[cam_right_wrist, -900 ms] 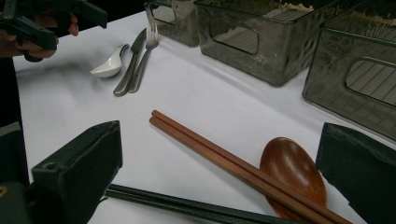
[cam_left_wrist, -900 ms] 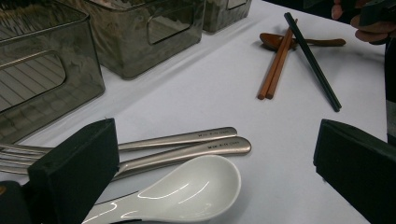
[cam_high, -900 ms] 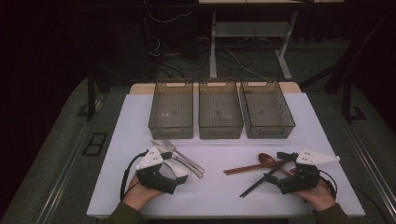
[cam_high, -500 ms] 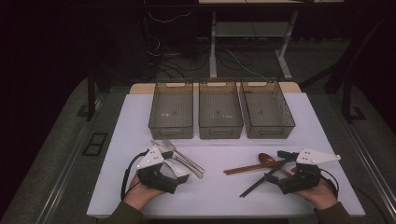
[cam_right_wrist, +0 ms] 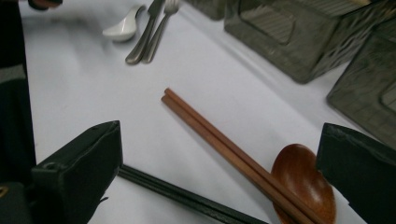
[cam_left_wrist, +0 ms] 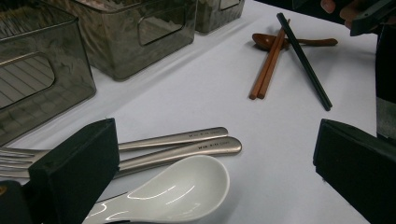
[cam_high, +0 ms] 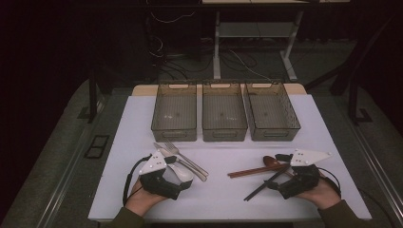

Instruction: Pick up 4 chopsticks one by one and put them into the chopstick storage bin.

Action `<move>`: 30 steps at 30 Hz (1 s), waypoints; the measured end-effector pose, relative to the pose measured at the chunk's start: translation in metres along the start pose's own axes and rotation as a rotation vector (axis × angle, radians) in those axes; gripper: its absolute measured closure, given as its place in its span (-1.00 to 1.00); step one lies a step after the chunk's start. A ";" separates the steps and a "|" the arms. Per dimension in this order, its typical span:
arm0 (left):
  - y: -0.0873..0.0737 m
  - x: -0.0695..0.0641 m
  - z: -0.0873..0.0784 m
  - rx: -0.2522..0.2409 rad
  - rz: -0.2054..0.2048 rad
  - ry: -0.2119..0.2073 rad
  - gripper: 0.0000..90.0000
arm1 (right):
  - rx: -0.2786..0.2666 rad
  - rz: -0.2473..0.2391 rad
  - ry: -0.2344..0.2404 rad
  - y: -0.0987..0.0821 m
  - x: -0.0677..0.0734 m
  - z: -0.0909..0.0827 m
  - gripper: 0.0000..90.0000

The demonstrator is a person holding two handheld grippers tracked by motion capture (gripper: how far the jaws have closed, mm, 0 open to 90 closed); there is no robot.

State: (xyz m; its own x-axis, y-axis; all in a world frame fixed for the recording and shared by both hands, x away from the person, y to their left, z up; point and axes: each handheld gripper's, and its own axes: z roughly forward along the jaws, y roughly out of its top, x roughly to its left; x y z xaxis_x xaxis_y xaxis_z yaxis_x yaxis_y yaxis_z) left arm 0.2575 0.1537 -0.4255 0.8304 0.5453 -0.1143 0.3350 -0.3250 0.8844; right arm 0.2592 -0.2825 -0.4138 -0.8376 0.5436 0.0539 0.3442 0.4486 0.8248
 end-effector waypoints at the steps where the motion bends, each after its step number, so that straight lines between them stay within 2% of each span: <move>1: 0.000 0.000 0.000 0.000 -0.002 0.000 -1.00 | 0.037 -0.018 0.017 0.002 -0.002 0.003 -0.99; 5: -0.001 0.000 -0.001 0.002 -0.003 0.006 -1.00 | 0.078 -0.052 0.031 0.004 -0.003 0.006 -0.99; 6: -0.001 0.000 -0.001 0.001 -0.003 0.007 -1.00 | 0.102 -0.075 0.045 0.005 -0.004 0.008 -0.91; 12: -0.002 0.001 -0.002 0.001 -0.009 0.010 -1.00 | 0.160 -0.100 0.071 0.009 -0.006 0.011 -0.85; 14: -0.002 0.001 -0.002 0.000 -0.010 0.009 -1.00 | 0.184 -0.118 0.081 0.010 -0.007 0.011 -0.69; 16: -0.002 0.001 -0.001 0.002 -0.012 0.007 -1.00 | 0.193 -0.121 0.082 0.010 -0.007 0.011 -0.68; 22: -0.002 0.002 0.001 0.006 -0.010 0.000 -1.00 | 0.263 -0.174 0.098 0.012 -0.011 0.013 -0.53; 30: -0.002 0.002 0.002 0.010 -0.011 -0.003 -1.00 | 0.318 -0.206 0.098 0.012 -0.014 0.014 -0.42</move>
State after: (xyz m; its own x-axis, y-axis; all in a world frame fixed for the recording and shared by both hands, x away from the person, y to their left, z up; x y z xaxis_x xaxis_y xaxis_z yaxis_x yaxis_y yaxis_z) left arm 0.2594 0.1538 -0.4283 0.8281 0.5463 -0.1256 0.3487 -0.3265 0.8785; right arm 0.2813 -0.2750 -0.4124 -0.9343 0.3555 -0.0281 0.2659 0.7470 0.6093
